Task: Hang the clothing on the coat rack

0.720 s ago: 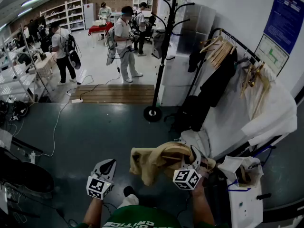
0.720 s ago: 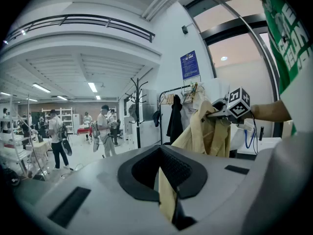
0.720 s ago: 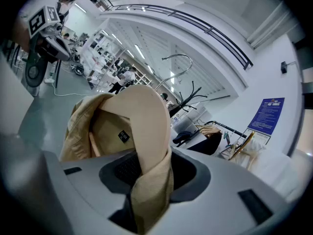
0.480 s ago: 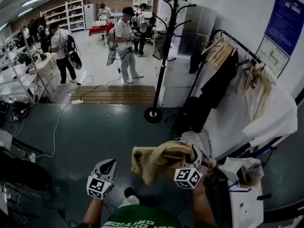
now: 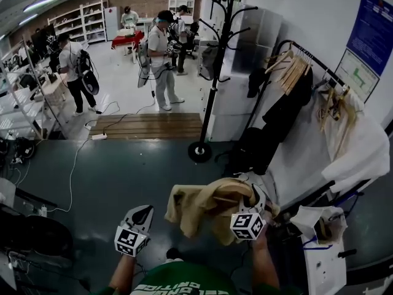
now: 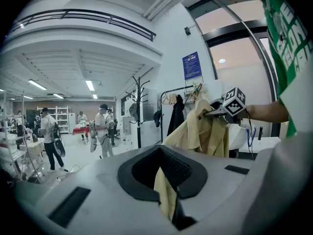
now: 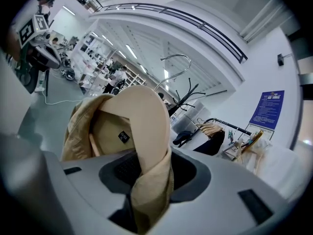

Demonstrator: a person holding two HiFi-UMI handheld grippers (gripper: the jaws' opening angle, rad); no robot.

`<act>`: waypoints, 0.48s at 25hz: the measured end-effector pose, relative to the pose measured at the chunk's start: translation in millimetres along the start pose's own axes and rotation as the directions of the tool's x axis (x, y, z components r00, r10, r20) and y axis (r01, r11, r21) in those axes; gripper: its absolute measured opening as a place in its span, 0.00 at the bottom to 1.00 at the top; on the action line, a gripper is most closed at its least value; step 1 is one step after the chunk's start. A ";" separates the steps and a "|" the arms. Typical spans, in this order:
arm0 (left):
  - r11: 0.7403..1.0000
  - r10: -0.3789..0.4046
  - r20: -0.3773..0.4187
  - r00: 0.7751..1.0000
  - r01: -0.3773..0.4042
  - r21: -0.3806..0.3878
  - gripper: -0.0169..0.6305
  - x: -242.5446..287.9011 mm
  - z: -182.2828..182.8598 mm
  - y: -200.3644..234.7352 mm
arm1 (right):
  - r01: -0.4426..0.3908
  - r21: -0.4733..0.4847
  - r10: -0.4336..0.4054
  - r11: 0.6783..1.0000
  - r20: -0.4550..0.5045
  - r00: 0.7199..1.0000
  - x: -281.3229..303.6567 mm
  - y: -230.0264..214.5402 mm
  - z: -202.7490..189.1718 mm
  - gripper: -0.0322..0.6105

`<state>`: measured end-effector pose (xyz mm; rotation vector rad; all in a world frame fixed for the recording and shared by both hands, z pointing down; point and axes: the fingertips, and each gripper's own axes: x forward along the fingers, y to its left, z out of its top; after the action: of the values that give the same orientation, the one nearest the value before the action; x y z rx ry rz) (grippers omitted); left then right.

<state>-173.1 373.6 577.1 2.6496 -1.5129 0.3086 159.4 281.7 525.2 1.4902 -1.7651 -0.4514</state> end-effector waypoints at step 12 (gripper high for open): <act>0.996 -0.091 0.026 0.996 0.090 0.020 0.03 45.6 14.3 52.5 | 0.066 0.084 -0.064 0.994 -0.023 0.998 60.7 -6.5 49.9 0.30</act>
<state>-193.7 305.9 570.9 2.7374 -1.3988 0.2841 125.6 212.5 508.3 1.6097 -1.7432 -0.3975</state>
